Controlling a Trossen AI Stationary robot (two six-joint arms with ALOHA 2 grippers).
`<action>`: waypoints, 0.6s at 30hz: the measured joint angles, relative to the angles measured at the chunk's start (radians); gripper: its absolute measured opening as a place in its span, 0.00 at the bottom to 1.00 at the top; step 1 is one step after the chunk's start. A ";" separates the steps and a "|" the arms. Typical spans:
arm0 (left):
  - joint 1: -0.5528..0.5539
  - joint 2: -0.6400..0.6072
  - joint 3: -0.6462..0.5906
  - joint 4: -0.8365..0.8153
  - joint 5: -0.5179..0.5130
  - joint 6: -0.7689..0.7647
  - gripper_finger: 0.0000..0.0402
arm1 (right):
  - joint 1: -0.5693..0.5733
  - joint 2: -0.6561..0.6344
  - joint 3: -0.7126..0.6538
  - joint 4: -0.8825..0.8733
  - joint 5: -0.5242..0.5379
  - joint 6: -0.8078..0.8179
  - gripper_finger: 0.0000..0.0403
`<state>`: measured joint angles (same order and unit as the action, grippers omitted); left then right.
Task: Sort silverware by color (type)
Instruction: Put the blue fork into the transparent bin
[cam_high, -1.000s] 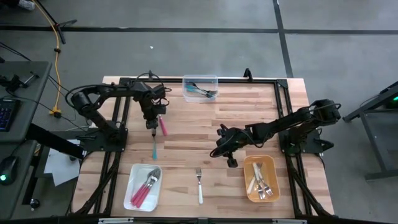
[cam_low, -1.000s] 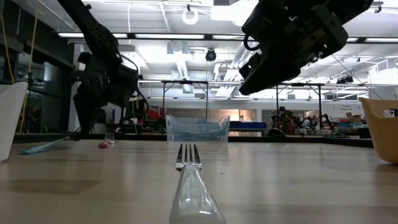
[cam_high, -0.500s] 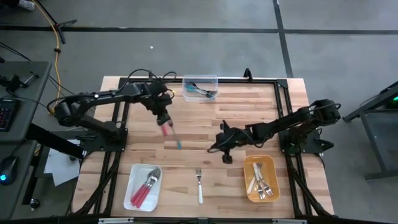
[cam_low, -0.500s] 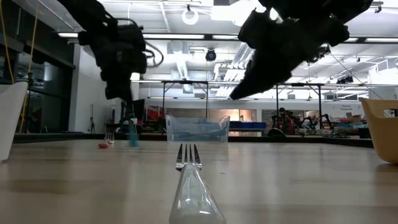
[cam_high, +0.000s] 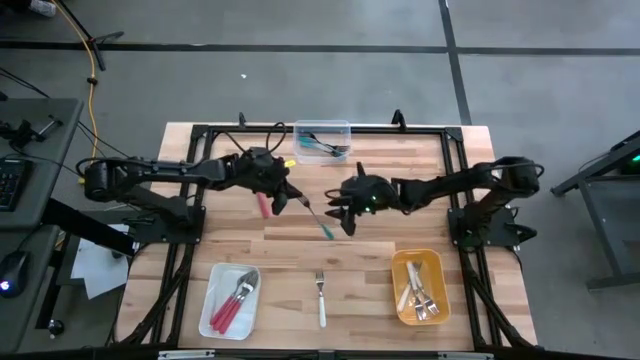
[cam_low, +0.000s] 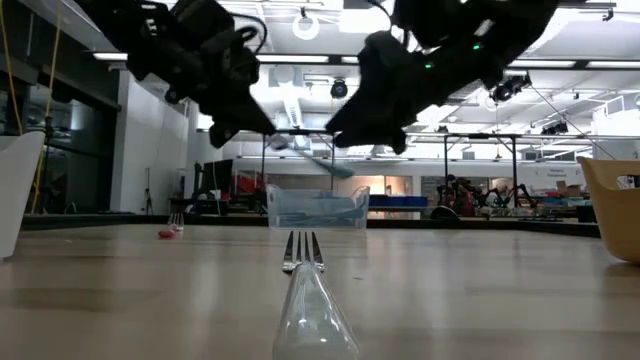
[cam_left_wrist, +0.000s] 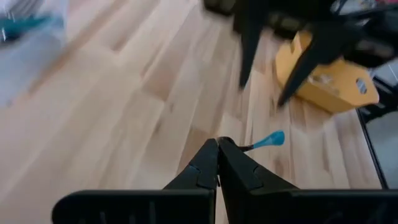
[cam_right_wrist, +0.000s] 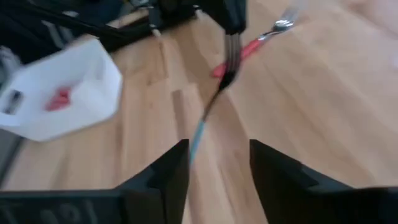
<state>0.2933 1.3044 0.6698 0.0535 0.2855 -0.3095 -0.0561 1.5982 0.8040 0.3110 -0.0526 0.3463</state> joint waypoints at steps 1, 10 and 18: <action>-0.007 0.000 0.001 0.018 -0.013 0.002 0.00 | -0.013 0.016 0.015 0.001 -0.038 0.011 0.41; -0.040 0.000 0.000 0.053 -0.075 0.004 0.00 | -0.065 0.158 0.158 -0.045 -0.152 0.007 0.40; -0.041 0.000 0.000 0.065 -0.089 0.024 0.00 | -0.068 0.195 0.214 -0.096 -0.211 -0.059 0.11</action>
<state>0.2520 1.3041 0.6701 0.1181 0.1961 -0.2859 -0.1246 1.7931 1.0177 0.2147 -0.2637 0.2875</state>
